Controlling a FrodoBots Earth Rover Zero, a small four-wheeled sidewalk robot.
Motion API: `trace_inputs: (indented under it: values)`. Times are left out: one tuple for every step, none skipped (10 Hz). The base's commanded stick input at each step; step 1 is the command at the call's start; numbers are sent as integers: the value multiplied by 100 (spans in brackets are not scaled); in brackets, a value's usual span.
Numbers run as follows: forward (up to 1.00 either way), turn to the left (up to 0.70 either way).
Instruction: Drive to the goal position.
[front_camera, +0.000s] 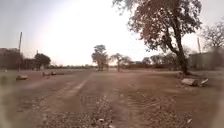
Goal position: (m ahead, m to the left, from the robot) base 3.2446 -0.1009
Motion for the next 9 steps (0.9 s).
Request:
trace_inputs:
  values:
    - [70,0]
    - [70,0]
    - [70,0]
    - [70,0]
    - [70,0]
    - [70,0]
    - [70,0]
    - [70,0]
    - [70,0]
